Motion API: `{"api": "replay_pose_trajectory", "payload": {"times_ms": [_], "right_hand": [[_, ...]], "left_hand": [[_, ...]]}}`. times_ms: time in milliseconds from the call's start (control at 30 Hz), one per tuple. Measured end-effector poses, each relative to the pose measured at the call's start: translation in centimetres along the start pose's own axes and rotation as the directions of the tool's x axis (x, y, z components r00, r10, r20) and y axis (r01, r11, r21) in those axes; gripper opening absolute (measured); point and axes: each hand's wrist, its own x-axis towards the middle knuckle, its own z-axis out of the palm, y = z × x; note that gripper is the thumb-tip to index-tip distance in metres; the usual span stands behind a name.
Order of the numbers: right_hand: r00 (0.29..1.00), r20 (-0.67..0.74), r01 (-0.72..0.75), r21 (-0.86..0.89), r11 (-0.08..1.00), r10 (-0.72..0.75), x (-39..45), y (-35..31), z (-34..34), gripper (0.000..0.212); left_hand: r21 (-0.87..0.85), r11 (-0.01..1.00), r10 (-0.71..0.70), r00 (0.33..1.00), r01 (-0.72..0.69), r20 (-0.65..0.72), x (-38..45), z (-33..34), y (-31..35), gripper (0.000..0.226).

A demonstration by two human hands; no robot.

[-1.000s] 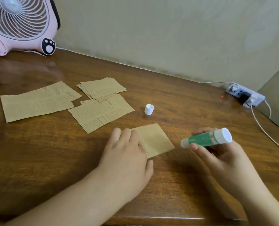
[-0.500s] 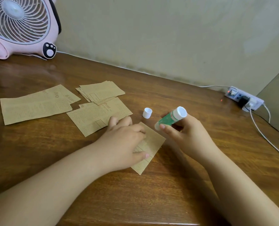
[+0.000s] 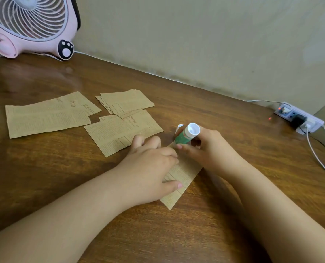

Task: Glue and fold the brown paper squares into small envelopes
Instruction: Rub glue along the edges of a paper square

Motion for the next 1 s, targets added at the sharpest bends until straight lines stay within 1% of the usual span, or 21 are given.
{"api": "replay_pose_trajectory", "payload": {"times_ms": [67, 167, 333, 467, 600, 667, 733, 767, 800, 833, 900, 933, 1000], "right_hand": [[1.000, 0.010, 0.014, -0.009, 1.000, -0.014, -0.5, 0.1, -0.3, 0.018], [1.000, 0.005, 0.008, -0.001, 1.000, -0.008, -1.4, 0.3, -0.6, 0.009], [1.000, 0.014, 0.006, -0.022, 1.000, -0.006, -3.1, 0.9, -1.3, 0.016], [1.000, 0.015, -0.001, -0.001, 1.000, 0.001, -4.4, 0.9, -2.0, 0.011], [0.999, 0.027, -0.017, -0.001, 1.000, 0.017, -5.4, 0.9, -2.7, 0.008], [0.998, 0.049, -0.041, -0.008, 0.999, 0.041, -5.8, 0.8, -3.1, 0.012], [0.992, 0.074, -0.097, -0.020, 0.995, 0.098, -6.2, 0.7, -3.6, 0.019], [0.989, 0.068, -0.132, 0.002, 0.991, 0.131, -6.4, 0.6, -3.8, 0.018], [0.985, 0.035, -0.171, 0.043, 0.984, 0.170, -6.6, 0.5, -4.1, 0.015], [0.980, -0.029, -0.191, 0.084, 0.978, 0.194, -6.8, 0.4, -4.3, 0.014], [0.962, -0.168, -0.195, 0.127, 0.973, 0.215, -7.1, 0.5, -4.6, 0.017], [0.954, -0.216, -0.187, 0.121, 0.975, 0.210, -7.2, 0.4, -4.6, 0.019], [0.950, -0.236, -0.186, 0.091, 0.978, 0.203, -7.1, 0.2, -4.2, 0.022]], "left_hand": [[0.014, 1.000, -0.005, 1.000, 0.005, 0.002, 0.0, 0.0, 0.1, 0.059], [0.029, 1.000, -0.009, 1.000, 0.008, 0.009, 0.0, 0.0, 0.1, 0.059], [0.043, 0.999, -0.012, 1.000, 0.011, 0.019, 0.0, 0.1, 0.1, 0.060], [0.062, 0.998, -0.015, 0.999, 0.012, 0.048, -0.1, -0.1, 0.1, 0.058], [0.044, 0.999, -0.005, 0.999, 0.003, 0.040, -0.1, 0.0, 0.0, 0.059], [0.042, 0.999, 0.000, 0.999, -0.002, 0.035, -0.1, 0.1, 0.0, 0.059], [0.041, 0.999, -0.002, 0.999, 0.001, 0.032, -0.2, 0.2, 0.0, 0.055], [0.046, 0.999, 0.000, 1.000, -0.002, 0.024, -0.3, 0.3, 0.0, 0.053], [0.055, 0.998, 0.003, 1.000, -0.003, 0.008, -0.4, 0.4, 0.0, 0.054], [0.061, 0.998, 0.002, 1.000, -0.002, -0.011, -0.5, 0.4, 0.0, 0.058], [0.066, 0.998, 0.008, 0.999, -0.006, -0.035, -0.6, 0.5, 0.3, 0.066], [0.069, 0.997, 0.023, 0.999, -0.019, -0.048, -0.7, 0.6, 0.5, 0.070], [0.068, 0.997, 0.053, 0.996, -0.048, -0.078, -0.8, 0.6, 1.2, 0.077]]}}
